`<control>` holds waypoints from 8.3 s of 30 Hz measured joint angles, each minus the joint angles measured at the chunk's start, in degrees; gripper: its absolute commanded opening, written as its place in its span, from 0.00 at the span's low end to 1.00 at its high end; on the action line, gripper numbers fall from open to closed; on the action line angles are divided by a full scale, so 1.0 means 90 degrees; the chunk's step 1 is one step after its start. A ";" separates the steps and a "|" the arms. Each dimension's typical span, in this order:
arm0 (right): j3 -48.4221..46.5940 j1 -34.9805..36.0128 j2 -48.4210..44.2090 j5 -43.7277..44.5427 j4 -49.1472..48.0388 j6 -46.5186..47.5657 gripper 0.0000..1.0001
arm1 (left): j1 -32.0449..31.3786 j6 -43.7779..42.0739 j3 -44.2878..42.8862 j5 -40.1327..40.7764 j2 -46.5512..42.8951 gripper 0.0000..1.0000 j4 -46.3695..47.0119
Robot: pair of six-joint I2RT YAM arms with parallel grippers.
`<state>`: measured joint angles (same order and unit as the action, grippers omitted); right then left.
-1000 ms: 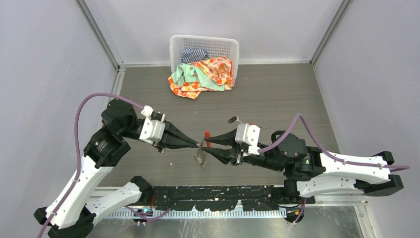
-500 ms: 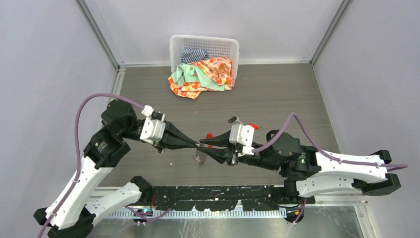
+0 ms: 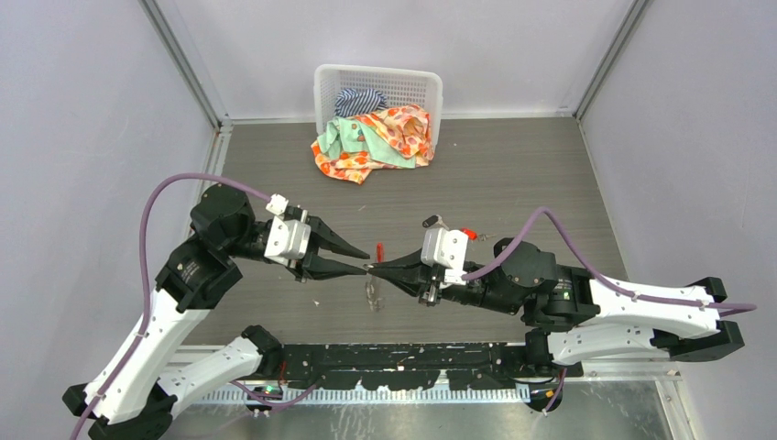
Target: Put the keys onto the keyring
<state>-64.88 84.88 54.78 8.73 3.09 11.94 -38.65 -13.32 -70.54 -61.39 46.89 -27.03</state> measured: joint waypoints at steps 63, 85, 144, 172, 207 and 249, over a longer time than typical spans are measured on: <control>0.0316 -0.0010 -0.1207 0.2084 0.1020 -0.1343 0.71 | 0.0007 -0.0726 -0.0180 0.0685 0.0372 0.00 -0.1498; 0.1447 -0.5336 0.2560 0.1486 0.1945 -0.5175 0.64 | 0.0024 -0.0952 -0.0015 0.0653 0.0221 0.00 -0.2021; 0.2509 -0.7113 0.3665 0.1443 0.0845 -0.6564 0.25 | 0.0046 -0.1076 0.0109 0.0313 0.0012 0.00 -0.2178; 0.3279 -0.6458 0.0432 -0.0556 -0.0175 -0.4126 0.01 | 0.0046 -0.1790 0.0284 0.0075 -0.0471 0.00 -0.1977; -0.1732 -0.3852 0.0372 -0.6008 0.3621 0.2135 0.01 | 0.0046 0.2470 0.0534 -0.0748 -0.0206 0.00 0.1134; -0.2081 -0.1758 0.0539 -0.4138 0.4634 0.4762 0.01 | 0.0046 0.2960 0.1095 -0.1243 0.0432 0.00 0.1644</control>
<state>-83.61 69.06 59.64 -28.51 44.80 54.81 -38.24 13.32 -60.69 -72.58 50.78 -12.23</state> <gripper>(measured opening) 0.020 0.012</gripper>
